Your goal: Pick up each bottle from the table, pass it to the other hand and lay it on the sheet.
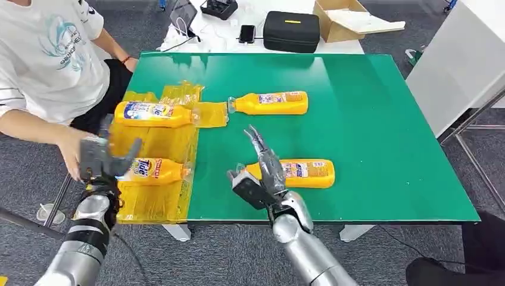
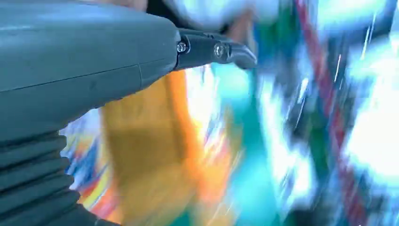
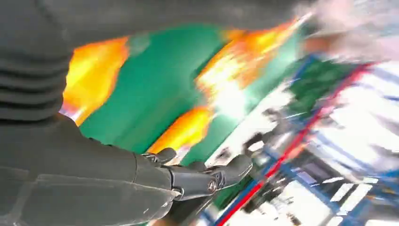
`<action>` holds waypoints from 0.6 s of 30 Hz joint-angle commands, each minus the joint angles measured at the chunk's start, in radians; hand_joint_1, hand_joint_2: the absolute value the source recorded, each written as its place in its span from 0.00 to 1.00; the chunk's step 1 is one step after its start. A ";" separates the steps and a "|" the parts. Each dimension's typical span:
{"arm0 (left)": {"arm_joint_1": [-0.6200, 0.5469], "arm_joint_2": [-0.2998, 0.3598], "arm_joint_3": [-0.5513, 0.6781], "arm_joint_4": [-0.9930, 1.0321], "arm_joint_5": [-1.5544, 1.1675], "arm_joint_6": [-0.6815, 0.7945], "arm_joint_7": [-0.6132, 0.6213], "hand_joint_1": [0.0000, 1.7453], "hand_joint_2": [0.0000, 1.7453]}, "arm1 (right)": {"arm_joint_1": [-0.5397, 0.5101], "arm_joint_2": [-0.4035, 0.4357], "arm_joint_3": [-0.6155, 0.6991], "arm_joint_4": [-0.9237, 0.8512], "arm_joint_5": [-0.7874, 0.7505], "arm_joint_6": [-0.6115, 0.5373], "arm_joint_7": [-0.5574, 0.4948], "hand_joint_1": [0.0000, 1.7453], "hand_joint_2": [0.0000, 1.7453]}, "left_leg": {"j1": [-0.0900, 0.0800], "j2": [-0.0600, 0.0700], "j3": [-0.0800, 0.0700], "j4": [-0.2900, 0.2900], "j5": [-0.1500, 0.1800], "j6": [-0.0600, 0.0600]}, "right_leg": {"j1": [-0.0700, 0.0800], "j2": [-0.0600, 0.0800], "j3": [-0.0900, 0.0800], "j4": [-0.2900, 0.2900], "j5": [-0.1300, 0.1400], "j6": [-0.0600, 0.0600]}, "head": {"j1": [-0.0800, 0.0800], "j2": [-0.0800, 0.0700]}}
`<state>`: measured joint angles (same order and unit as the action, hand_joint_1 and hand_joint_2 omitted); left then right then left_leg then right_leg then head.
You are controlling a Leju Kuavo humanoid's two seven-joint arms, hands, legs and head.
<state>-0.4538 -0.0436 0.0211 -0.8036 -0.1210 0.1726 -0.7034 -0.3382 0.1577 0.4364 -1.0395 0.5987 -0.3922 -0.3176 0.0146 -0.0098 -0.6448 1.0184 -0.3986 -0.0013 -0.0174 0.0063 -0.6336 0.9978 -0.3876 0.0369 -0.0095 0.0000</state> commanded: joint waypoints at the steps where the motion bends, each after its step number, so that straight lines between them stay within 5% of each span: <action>1: 0.112 -0.107 0.139 -0.320 0.025 0.056 0.005 0.00 1.00 | -0.112 -0.139 -0.059 0.175 0.128 0.047 0.131 0.00 1.00 | 0.000 -0.001 0.002 0.000 -0.001 0.001 | 0.001 -0.002 0.003 -0.001 -0.001 -0.001 | 0.000 0.000; 18: 0.074 -0.084 0.077 -0.179 0.007 0.063 0.005 0.00 1.00 | -0.134 -0.184 -0.063 0.271 0.092 0.283 0.155 0.00 1.00 | 0.000 -0.001 0.001 0.000 -0.001 0.001 | 0.001 -0.002 0.002 0.000 -0.001 -0.001 | 0.000 0.000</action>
<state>-0.3305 -0.1328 0.1152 -1.0964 -0.1030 0.2396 -0.7027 -0.4123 0.0145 0.3712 -0.9068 0.7314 -0.1924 -0.1472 0.0150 -0.0101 -0.6460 1.0183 -0.3987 -0.0013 -0.0171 0.0062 -0.6344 0.9978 -0.3877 0.0370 -0.0092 0.0000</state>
